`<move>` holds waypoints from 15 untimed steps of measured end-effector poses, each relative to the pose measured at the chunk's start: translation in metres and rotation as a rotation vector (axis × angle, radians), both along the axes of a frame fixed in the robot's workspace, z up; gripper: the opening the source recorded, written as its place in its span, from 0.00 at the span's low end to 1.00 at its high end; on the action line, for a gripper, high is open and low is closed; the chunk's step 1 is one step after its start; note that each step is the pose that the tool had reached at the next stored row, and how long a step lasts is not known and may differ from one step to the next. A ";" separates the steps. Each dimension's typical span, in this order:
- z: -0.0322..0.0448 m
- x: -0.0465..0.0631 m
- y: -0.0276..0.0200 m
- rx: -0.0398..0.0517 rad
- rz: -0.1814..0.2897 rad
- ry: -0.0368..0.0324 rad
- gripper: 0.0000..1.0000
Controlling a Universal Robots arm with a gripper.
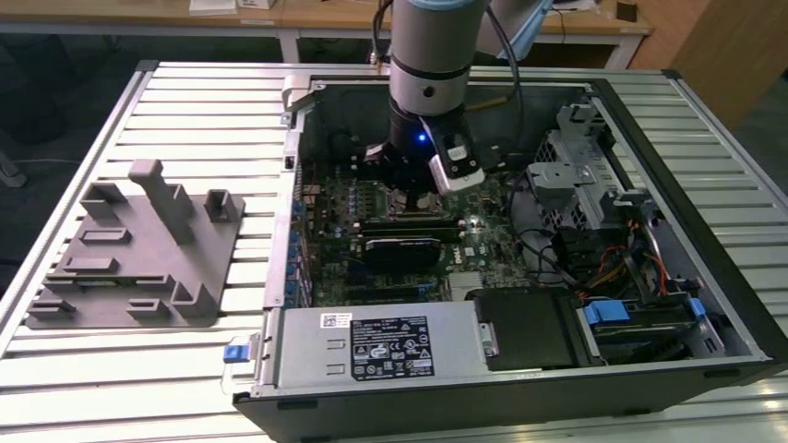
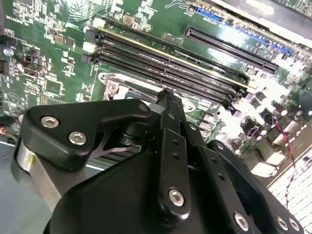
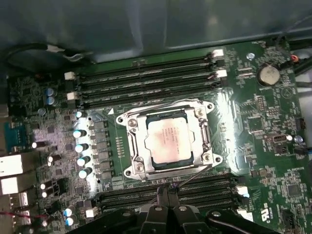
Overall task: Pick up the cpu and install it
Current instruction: 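Install the second cpu locking lever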
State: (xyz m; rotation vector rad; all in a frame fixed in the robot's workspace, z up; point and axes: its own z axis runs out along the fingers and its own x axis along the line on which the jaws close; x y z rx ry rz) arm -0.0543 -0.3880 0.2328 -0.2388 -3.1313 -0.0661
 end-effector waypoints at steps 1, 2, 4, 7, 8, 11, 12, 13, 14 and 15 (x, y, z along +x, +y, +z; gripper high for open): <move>-0.0008 0.000 0.0000 0.0009 0.011 0.0000 0.11; -0.0016 -0.001 -0.0001 0.0022 0.021 0.0000 0.11; -0.0031 -0.002 -0.0001 0.0057 0.041 0.0001 0.11; -0.0048 -0.004 -0.0006 0.0109 0.065 0.0001 0.11; -0.0052 -0.005 -0.0011 0.0118 0.069 0.0000 0.11; -0.0067 -0.009 -0.0026 0.0173 0.079 -0.0001 0.11; -0.0075 -0.010 -0.0031 0.0212 0.082 -0.0002 0.11; -0.0084 -0.011 -0.0036 0.0273 0.085 -0.0005 0.11; -0.0092 -0.011 -0.0042 0.0335 0.087 -0.0007 0.11; -0.0101 -0.012 -0.0050 0.0411 0.089 -0.0011 0.11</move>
